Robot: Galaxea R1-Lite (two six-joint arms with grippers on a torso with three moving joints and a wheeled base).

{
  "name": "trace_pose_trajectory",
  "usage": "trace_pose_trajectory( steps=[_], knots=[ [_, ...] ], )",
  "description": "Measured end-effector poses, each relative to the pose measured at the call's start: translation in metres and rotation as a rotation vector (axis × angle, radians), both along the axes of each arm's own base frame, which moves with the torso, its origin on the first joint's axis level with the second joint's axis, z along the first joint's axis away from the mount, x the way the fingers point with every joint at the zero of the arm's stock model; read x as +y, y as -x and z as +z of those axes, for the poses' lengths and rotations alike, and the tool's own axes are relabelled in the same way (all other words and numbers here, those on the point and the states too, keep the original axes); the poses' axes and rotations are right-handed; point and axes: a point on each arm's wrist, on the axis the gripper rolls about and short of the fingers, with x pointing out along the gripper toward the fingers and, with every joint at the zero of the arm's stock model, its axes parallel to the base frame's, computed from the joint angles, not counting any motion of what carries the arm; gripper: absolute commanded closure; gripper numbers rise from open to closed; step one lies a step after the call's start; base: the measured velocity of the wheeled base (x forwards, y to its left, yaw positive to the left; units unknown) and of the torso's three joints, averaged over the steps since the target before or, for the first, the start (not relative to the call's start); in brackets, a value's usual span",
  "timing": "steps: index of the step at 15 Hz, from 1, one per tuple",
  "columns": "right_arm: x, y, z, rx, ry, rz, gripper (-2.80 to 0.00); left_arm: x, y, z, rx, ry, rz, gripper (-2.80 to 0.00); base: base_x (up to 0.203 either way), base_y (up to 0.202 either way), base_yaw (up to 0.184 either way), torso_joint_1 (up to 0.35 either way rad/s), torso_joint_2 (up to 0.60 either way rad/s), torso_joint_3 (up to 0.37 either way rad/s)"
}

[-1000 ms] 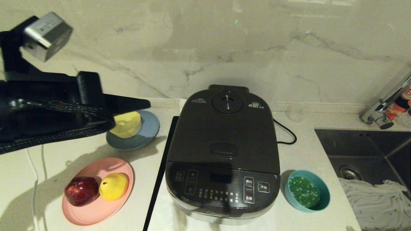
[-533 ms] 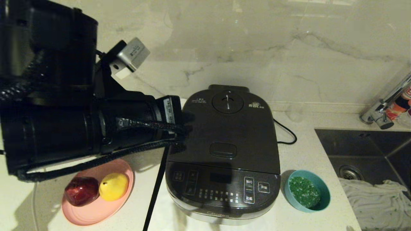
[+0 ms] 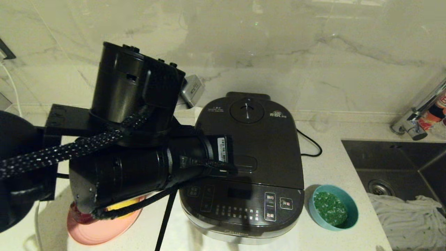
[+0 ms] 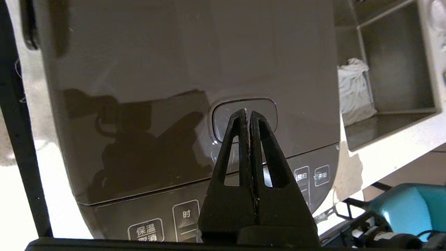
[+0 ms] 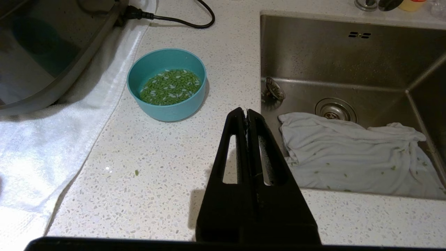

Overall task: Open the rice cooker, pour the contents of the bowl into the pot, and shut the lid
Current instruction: Open the rice cooker

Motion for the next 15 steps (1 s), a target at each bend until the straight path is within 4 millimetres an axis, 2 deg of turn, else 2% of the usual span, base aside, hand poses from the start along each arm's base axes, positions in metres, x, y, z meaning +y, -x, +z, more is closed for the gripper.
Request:
trace_pose_trajectory(
  steps=[8,15],
  knots=[
    [0.0,0.0,0.0,0.0,0.0,0.0,0.0,-0.01,-0.002,-0.021,0.044,-0.055,-0.014,0.0,0.0,0.0,0.0,0.0,0.0,0.0],
    [0.0,0.0,0.0,0.0,0.0,0.0,0.0,-0.016,-0.006,-0.03,0.037,-0.053,-0.007,0.0,0.0,0.0,0.0,0.0,0.0,0.0]
  ],
)
